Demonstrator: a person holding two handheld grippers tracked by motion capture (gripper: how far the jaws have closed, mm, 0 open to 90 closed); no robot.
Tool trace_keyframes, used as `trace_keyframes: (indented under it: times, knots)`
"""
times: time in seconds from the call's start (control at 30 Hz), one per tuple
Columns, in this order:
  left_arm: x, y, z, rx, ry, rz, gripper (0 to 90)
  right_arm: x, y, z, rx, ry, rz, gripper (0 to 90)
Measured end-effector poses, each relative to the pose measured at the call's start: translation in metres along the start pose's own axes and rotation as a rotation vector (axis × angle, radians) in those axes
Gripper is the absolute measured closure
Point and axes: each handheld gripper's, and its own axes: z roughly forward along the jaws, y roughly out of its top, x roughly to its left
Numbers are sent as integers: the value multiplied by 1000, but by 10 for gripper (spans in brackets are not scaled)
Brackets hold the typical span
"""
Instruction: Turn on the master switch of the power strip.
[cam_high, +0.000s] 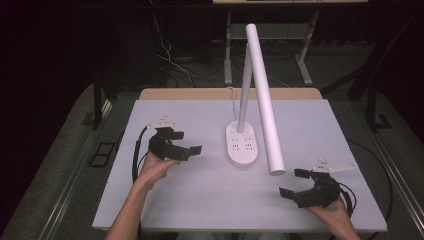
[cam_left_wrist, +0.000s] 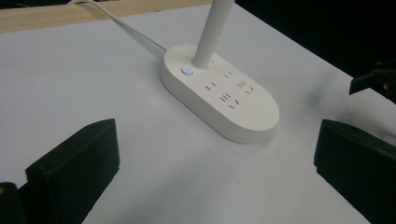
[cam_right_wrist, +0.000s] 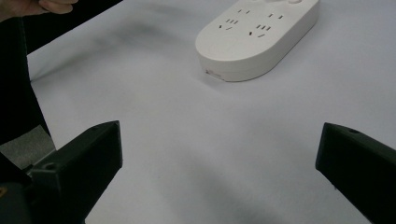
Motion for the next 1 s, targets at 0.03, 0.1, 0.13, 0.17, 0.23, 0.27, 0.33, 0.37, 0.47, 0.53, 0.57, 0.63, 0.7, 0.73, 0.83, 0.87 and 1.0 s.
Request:
trace_keyframes:
  times: [0.03,0.1,0.13,0.17,0.23,0.27,0.33,0.37,0.47,0.53,0.57,0.63,0.7,0.73,0.83,0.87,1.0]
  knots:
    - [-1,-2,-1,2,4,3,0,0,0,0,-1,-1,-1,1]
    - [-3,-8,-4,2,10,-5,0,0,0,0,0,0,0,1]
    - [-4,-11,-4,3,11,-8,0,0,0,0,0,-1,-2,1]
    - [-5,-14,-5,5,9,-9,0,0,0,0,2,0,-1,1]
    - [-8,-20,-7,16,10,-10,0,1,0,1,0,1,-3,1]
    - [-9,-23,-8,13,9,-12,0,1,0,1,1,1,-2,1]
    - [-12,-29,-12,10,9,-12,0,1,0,1,1,0,-4,1]
    - [-13,-31,-13,7,9,-15,0,1,0,1,0,0,-3,1]
    - [-18,-41,-19,1,15,-10,0,2,1,1,-1,-1,-5,1]
    - [-20,-47,-22,-6,15,-15,0,2,0,1,1,-2,-6,1]
    - [-20,-50,-23,-9,16,-13,0,2,0,1,2,0,-5,1]
    - [-21,-56,-27,-13,22,-21,0,2,0,1,3,2,-6,1]
    - [-22,-61,-30,-23,29,-34,0,2,0,1,4,4,-7,1]
    - [-23,-64,-32,-30,32,-30,0,2,0,1,3,5,-10,1]
    - [-26,-73,-34,-38,36,-35,0,3,0,2,2,8,-12,1]
    - [-28,-76,-34,-38,38,-35,0,3,0,2,4,9,-6,1]
    - [-30,-81,-34,-36,30,-30,0,4,0,2,7,13,-6,1]
